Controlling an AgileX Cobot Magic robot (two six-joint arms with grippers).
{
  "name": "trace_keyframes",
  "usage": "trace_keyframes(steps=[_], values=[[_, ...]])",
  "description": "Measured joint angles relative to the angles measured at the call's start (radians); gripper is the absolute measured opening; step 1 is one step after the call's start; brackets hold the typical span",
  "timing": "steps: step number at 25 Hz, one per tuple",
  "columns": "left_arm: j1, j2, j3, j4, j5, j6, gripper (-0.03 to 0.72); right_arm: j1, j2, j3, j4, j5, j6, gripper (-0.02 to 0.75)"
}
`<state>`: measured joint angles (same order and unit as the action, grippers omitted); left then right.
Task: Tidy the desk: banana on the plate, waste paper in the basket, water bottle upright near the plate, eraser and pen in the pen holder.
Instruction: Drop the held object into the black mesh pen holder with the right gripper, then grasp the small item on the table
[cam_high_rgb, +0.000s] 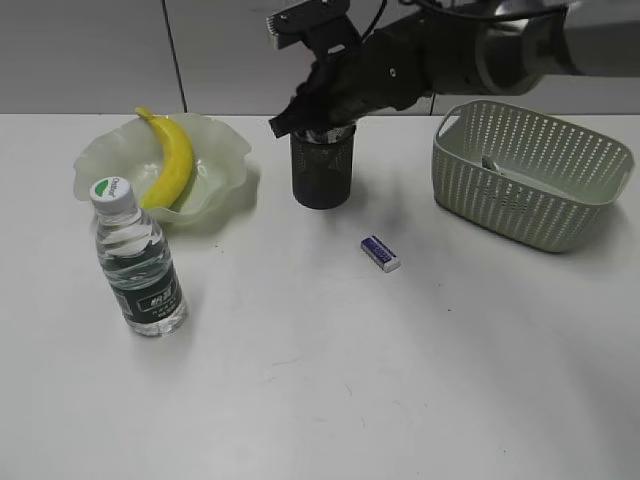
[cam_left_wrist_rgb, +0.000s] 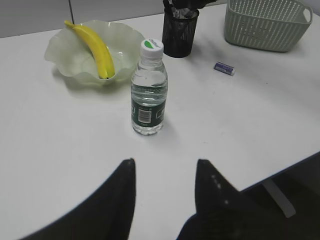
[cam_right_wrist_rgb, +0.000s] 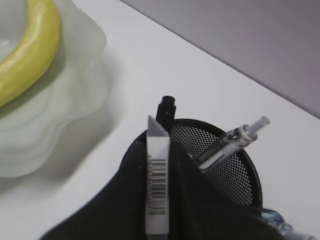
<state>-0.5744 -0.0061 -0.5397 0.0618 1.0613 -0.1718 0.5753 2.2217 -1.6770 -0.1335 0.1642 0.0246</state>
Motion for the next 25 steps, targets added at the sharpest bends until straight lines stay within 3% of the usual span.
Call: trace_keyframes(steps=[4, 10, 14, 18, 25], values=[[0.0, 0.0, 0.0, 0.0, 0.0, 0.0, 0.3, -0.012, 0.023, 0.0, 0.0, -0.032, 0.011, 0.13], [0.0, 0.0, 0.0, 0.0, 0.0, 0.0, 0.3, -0.02, 0.023, 0.0, 0.0, -0.042, 0.017, 0.317], [0.0, 0.0, 0.0, 0.0, 0.0, 0.0, 0.3, -0.02, 0.015, 0.0, 0.001, -0.02, 0.025, 0.376], [0.0, 0.0, 0.0, 0.0, 0.0, 0.0, 0.3, -0.02, -0.06, 0.0, 0.002, 0.133, 0.03, 0.384], [0.0, 0.0, 0.0, 0.0, 0.0, 0.0, 0.3, -0.02, -0.248, 0.0, 0.016, 0.556, 0.032, 0.357]])
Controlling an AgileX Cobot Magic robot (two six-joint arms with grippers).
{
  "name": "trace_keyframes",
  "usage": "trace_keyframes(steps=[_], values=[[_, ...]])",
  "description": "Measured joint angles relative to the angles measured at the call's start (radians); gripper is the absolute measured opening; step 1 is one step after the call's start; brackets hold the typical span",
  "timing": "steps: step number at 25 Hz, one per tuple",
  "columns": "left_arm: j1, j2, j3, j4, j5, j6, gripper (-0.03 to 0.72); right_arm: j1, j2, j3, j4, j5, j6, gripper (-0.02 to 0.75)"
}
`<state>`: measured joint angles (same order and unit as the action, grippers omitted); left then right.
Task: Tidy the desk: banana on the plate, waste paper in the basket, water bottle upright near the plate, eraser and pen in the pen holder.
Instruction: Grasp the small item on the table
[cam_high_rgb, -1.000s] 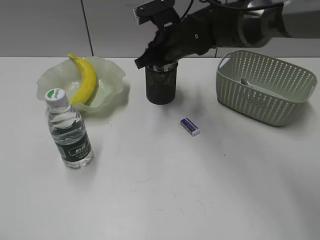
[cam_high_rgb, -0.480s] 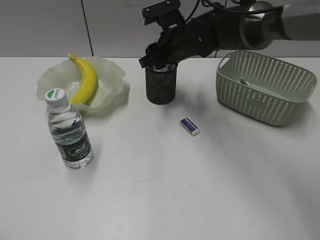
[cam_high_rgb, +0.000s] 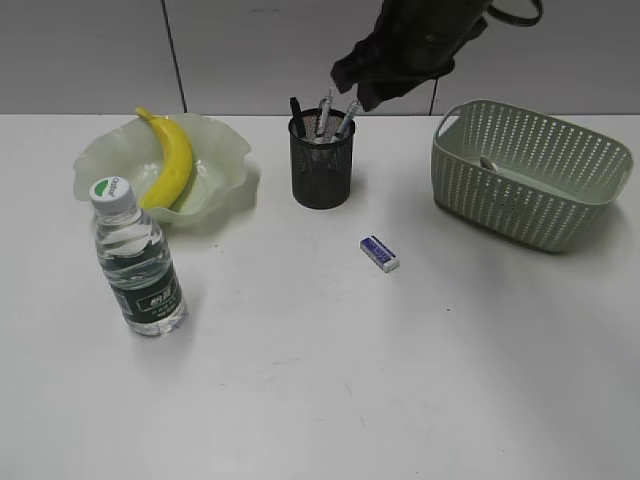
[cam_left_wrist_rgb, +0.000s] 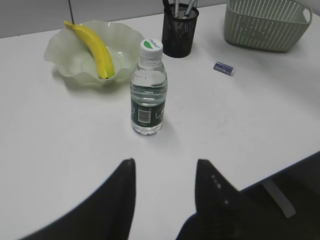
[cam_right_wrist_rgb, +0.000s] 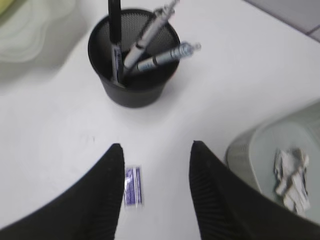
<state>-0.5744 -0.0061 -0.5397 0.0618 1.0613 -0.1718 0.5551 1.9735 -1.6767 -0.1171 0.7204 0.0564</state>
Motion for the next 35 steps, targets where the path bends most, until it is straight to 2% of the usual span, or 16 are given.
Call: trace_keyframes(steps=[3, 5, 17, 23, 29, 35], values=[[0.0, 0.0, 0.0, 0.0, 0.0, 0.0, 0.3, 0.0, -0.085, 0.032, 0.002, 0.126, 0.001, 0.348], [0.0, 0.0, 0.0, 0.0, 0.0, 0.0, 0.3, 0.0, -0.154, 0.093, -0.012, 0.157, 0.001, 0.346], [0.0, 0.0, 0.0, 0.001, 0.0, 0.0, 0.3, 0.0, -0.787, 0.737, -0.02, 0.272, 0.002, 0.3], [0.0, 0.0, 0.0, 0.017, 0.0, 0.0, 0.3, 0.0, -1.161, 0.996, -0.019, 0.303, 0.002, 0.298], [0.0, 0.041, 0.0, 0.044, -0.001, 0.0, 0.3, 0.0, -1.537, 1.128, -0.011, 0.327, 0.002, 0.298], [0.0, 0.286, -0.004, 0.044, -0.015, 0.001, 0.3, 0.0, -1.819, 1.165, -0.011, 0.322, 0.002, 0.298]])
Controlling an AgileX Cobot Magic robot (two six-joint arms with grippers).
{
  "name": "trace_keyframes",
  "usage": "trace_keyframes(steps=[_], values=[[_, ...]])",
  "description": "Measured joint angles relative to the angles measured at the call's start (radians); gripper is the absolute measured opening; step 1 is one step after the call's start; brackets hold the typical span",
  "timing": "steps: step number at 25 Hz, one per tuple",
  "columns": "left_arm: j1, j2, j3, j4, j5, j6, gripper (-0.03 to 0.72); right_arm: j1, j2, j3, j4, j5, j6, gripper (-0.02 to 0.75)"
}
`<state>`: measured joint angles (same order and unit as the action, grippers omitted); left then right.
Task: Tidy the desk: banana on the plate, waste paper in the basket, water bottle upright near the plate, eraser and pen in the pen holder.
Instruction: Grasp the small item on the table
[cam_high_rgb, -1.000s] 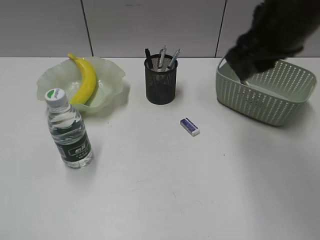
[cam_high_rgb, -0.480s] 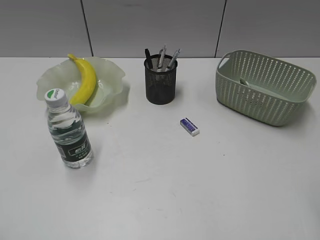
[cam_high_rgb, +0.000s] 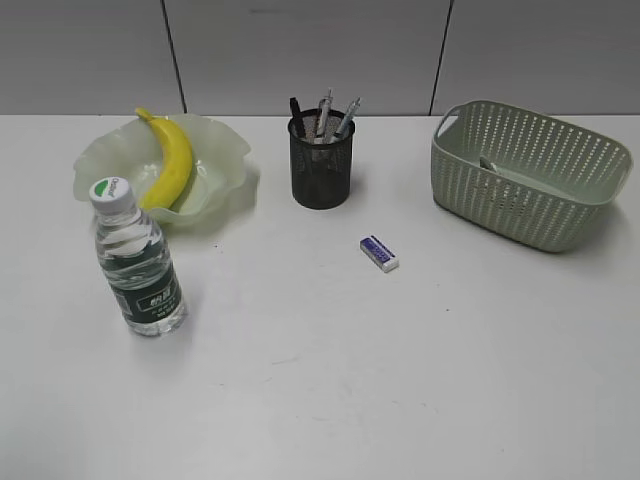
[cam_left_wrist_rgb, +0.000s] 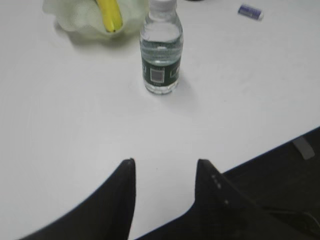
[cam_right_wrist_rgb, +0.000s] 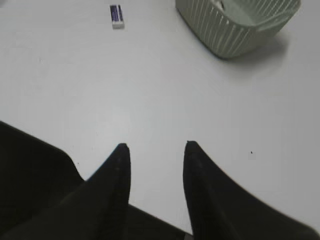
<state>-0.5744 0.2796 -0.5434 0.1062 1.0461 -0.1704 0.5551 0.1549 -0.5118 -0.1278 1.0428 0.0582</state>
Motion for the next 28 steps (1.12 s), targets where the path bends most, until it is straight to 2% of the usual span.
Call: trace_keyframes(steps=[2, 9, 13, 20, 24, 28], values=[[0.0, 0.104, -0.017, -0.012, -0.057, 0.011, 0.3, 0.0, -0.058, 0.001, 0.0, -0.001, 0.0, 0.298], [0.0, 0.521, -0.099, -0.124, -0.479, 0.04, 0.3, 0.0, -0.115, 0.001, 0.0, -0.003, 0.0, 0.297], [-0.035, 0.798, -0.222, -0.149, -0.566, 0.04, 0.3, 0.0, -0.115, 0.001, -0.001, -0.003, 0.0, 0.297], [-0.162, 1.217, -0.577, -0.12, -0.545, 0.04, 0.302, 0.0, -0.115, 0.001, -0.001, -0.004, 0.0, 0.297], [-0.171, 1.437, -0.814, -0.167, -0.42, -0.006, 0.337, 0.0, -0.115, 0.001, -0.001, -0.004, 0.0, 0.297], [-0.171, 1.644, -1.064, -0.178, -0.249, -0.156, 0.391, 0.0, -0.115, 0.001, -0.001, -0.004, 0.0, 0.297]])
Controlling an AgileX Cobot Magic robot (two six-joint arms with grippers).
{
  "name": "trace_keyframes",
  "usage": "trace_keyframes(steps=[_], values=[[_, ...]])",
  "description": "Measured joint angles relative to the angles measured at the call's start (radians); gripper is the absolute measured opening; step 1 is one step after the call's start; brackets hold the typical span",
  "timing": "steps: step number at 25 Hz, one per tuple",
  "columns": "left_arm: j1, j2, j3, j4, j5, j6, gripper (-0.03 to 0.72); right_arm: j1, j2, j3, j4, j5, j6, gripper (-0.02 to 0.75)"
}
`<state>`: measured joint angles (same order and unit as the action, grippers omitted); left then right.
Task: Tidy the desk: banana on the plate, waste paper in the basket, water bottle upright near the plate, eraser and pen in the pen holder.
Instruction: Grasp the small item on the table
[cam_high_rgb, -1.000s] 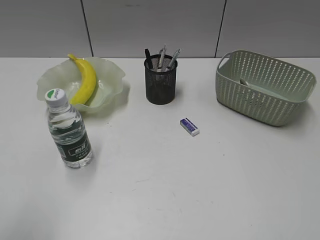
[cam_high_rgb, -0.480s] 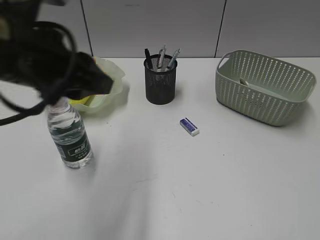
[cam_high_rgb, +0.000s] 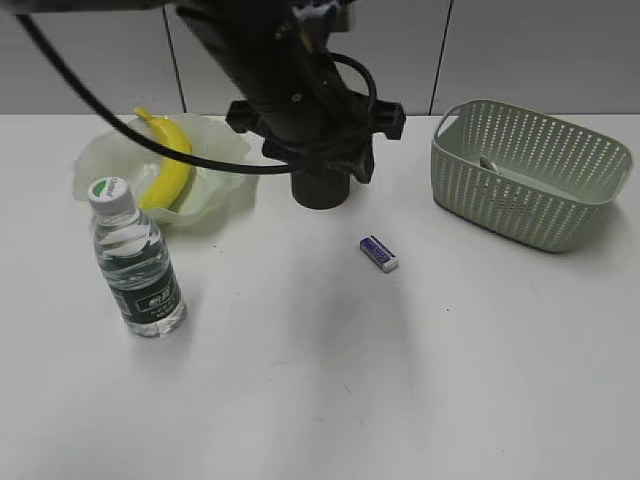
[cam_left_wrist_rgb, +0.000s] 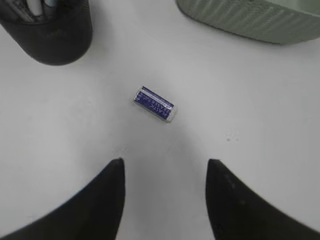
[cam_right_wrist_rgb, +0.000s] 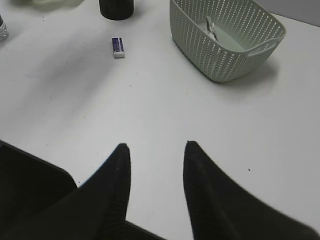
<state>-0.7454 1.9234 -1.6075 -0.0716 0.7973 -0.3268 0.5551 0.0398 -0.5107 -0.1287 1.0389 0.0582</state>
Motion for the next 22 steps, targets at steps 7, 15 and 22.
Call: trace_keyframes(steps=[7, 15, 22], values=[[0.0, 0.298, -0.378, -0.018, 0.236, -0.223, 0.456, 0.0, 0.0, 0.0, 0.0, 0.0, 0.0, 0.297], [0.001, 0.494, -0.593, -0.114, 0.296, -0.34, 0.501, 0.0, 0.0, 0.0, 0.0, -0.001, 0.0, 0.297], [0.026, 0.576, -0.604, -0.133, 0.312, -0.393, 0.501, 0.0, 0.0, 0.0, 0.0, -0.001, 0.0, 0.297]])
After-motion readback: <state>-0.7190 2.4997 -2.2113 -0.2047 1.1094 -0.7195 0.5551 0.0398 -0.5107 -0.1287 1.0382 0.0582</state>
